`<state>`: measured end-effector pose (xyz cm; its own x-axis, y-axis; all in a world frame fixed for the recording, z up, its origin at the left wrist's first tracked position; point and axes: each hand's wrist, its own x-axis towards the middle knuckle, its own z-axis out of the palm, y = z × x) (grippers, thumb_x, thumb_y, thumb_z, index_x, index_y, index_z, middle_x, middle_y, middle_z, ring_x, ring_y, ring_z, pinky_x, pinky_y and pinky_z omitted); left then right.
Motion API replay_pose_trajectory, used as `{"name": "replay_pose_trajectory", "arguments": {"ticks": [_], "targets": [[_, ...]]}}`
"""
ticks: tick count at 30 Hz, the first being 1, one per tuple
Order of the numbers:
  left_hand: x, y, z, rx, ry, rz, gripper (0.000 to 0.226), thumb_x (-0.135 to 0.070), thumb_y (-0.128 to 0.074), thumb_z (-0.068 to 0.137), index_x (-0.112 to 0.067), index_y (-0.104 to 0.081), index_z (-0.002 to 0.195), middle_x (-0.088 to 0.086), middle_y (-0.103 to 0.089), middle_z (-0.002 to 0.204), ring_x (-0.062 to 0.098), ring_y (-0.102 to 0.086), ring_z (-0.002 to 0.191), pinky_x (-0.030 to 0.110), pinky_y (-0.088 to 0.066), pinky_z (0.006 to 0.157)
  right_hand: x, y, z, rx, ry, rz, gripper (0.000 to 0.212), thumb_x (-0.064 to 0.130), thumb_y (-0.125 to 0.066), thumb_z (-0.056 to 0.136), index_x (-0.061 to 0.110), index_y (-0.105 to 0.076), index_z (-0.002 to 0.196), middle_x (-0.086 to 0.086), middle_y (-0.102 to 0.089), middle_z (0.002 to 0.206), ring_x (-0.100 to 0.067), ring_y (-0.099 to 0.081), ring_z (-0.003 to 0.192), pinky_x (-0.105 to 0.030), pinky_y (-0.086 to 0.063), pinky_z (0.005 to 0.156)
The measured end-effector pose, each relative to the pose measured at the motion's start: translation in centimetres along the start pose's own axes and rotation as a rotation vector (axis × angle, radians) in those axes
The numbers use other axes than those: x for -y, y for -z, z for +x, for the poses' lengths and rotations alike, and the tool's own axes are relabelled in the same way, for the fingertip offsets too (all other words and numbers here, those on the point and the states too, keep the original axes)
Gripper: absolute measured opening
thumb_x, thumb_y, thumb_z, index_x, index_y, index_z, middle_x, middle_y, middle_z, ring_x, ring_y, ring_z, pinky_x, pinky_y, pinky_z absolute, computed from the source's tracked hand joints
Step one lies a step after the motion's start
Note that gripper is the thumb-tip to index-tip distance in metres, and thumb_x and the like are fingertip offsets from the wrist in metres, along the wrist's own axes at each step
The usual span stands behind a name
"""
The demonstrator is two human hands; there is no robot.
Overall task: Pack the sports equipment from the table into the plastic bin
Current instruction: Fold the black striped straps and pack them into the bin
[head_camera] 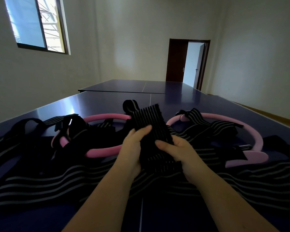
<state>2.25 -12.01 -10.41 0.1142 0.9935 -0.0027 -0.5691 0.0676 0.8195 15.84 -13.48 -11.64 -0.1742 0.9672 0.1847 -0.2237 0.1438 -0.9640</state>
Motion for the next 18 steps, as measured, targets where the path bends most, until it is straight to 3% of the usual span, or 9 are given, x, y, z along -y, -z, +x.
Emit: {"name": "replay_pose_trajectory", "arguments": {"ticks": [4,7,9,11,14,16,18], "targets": [[0.4,0.1,0.3,-0.068,-0.080,0.099,0.021,-0.015,-0.052,0.101,-0.017,-0.065,0.118,0.012,-0.076,0.103,0.030,-0.074,0.093,0.044,-0.061,0.078,0.4,-0.2,-0.3,0.023,-0.010,-0.027,0.019,0.006,-0.063,0.091,0.008,-0.069,0.109,-0.012,-0.076,0.102,-0.022,-0.073,0.089,-0.028,-0.059,0.074],[-0.1,0.4,0.4,-0.165,-0.138,0.079,0.018,-0.021,-0.050,0.103,-0.024,-0.063,0.115,0.009,-0.074,0.105,0.028,-0.073,0.096,0.049,-0.060,0.085,0.1,-0.6,-0.4,0.091,-0.027,-0.122,0.043,0.022,-0.073,0.080,0.018,-0.059,0.120,-0.004,-0.075,0.102,-0.021,-0.072,0.086,-0.034,-0.055,0.061],[-0.2,0.6,0.6,-0.223,-0.172,0.031,0.017,-0.022,-0.048,0.104,-0.027,-0.060,0.115,0.007,-0.072,0.109,0.028,-0.070,0.100,0.051,-0.058,0.088,-0.1,-0.5,-0.2,0.003,-0.009,-0.135,0.049,0.033,-0.074,0.072,0.023,-0.049,0.114,-0.002,-0.070,0.094,-0.017,-0.069,0.078,-0.037,-0.055,0.057],[-0.3,0.7,0.7,-0.275,-0.200,0.001,0.019,-0.023,-0.046,0.105,-0.029,-0.056,0.120,0.005,-0.067,0.113,0.026,-0.067,0.103,0.047,-0.058,0.086,-0.2,-0.1,-0.1,-0.084,0.098,-0.200,0.039,0.030,-0.073,0.077,0.020,-0.044,0.101,-0.002,-0.059,0.086,-0.011,-0.062,0.071,-0.032,-0.057,0.063],[-0.3,1.0,1.0,-0.370,-0.232,-0.023,0.024,-0.022,-0.043,0.106,-0.025,-0.049,0.129,0.004,-0.063,0.115,0.024,-0.063,0.103,0.046,-0.058,0.084,-0.2,0.0,-0.2,-0.079,0.287,-0.437,0.022,0.022,-0.068,0.089,0.015,-0.050,0.079,0.000,-0.048,0.080,-0.004,-0.050,0.069,-0.018,-0.049,0.071],[-0.3,1.3,1.4,-0.429,-0.221,-0.073,0.024,-0.021,-0.041,0.106,-0.021,-0.047,0.129,0.005,-0.060,0.115,0.023,-0.062,0.099,0.047,-0.058,0.083,-0.4,0.0,-0.2,-0.075,0.327,-0.594,0.025,0.022,-0.068,0.090,0.015,-0.055,0.070,-0.001,-0.048,0.082,-0.001,-0.048,0.071,-0.012,-0.042,0.075],[-0.3,1.6,1.8,-0.470,-0.201,-0.128,0.024,-0.020,-0.040,0.106,-0.021,-0.044,0.130,0.004,-0.058,0.112,0.021,-0.060,0.095,0.042,-0.058,0.075,-0.9,0.0,0.0,-0.055,0.277,-0.649,0.018,0.027,-0.070,0.089,0.020,-0.064,0.073,0.000,-0.052,0.088,-0.001,-0.051,0.074,-0.011,-0.041,0.076]]}}
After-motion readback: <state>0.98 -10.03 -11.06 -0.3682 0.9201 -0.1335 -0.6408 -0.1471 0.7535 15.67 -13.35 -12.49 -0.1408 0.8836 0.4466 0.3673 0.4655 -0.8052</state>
